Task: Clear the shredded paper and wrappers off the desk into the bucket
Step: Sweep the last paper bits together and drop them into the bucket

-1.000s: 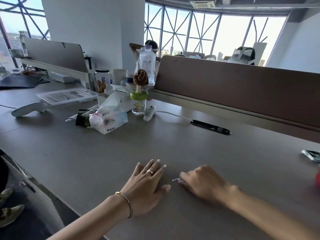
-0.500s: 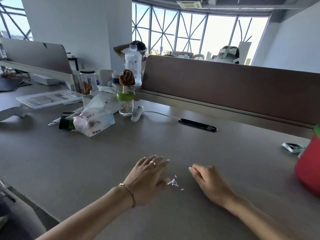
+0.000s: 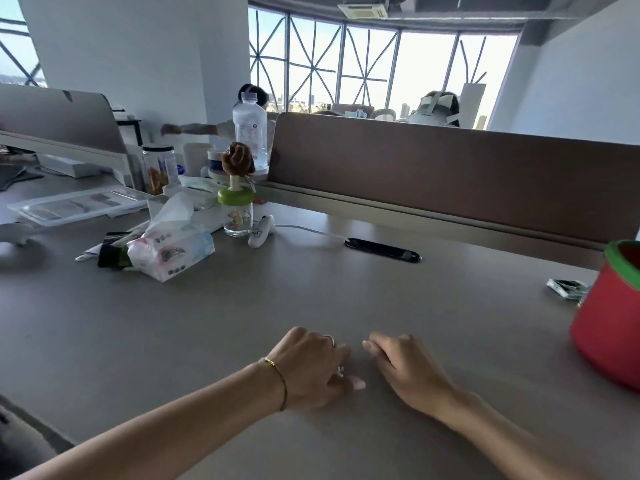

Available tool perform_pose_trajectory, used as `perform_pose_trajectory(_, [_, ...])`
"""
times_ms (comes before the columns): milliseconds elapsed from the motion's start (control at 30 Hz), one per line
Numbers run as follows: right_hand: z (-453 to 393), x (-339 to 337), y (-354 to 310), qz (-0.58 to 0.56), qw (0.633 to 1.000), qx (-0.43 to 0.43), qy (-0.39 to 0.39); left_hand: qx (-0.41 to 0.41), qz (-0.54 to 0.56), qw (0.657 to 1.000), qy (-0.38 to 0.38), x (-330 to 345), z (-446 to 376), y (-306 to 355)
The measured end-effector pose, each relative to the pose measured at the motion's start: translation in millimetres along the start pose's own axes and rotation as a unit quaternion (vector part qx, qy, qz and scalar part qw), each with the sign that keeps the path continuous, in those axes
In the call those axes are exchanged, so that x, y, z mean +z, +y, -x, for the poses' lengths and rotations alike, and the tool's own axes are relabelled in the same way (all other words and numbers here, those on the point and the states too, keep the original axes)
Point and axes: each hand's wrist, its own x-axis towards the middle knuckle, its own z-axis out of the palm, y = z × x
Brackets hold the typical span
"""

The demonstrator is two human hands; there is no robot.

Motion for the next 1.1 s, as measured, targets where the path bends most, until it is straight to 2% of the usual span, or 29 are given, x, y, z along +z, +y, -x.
perform_pose_trajectory(133, [1.0,0.5,0.0,0.021,1.000,0.001,-0.009,0.032,-0.044,0.998,-0.010,1.7,-6.1,0.7])
perform_pose_trajectory(333, [2.0,0.0,-5.2,0.032,0.999,0.018,-0.007,0.038,-0.017,0.999,-0.026,4.4,-13.6,-7.7])
perform_pose_trajectory(433, [2.8,-7.1,-7.2,0.015,0.999,0.044,0.022,-0.008,0.092,0.996,0.016,8.2,-19.9,-10.7])
perform_pose_trajectory(533, [0.5,-26.0,-11.2,-0.028,0.992,0.074,0.101,-0.059,0.257,0.961,0.087,2.9,-30.7,-1.2])
perform_pose_trajectory(667, [-1.6,-80.6,-8.3,-0.024,0.974,0.122,0.187,-0.053,0.390,0.901,0.181,-33.5,-67.4,27.0])
perform_pose_trajectory(833, [4.7,-178.7,6.6,0.035,0.949,0.153,0.274,0.007,0.466,0.853,0.236,-99.8,-142.0,70.7])
perform_pose_trajectory(1100, [38.9,-311.7,67.3,0.144,0.905,0.274,0.292,0.087,0.491,0.844,0.198,-176.0,-263.5,161.4])
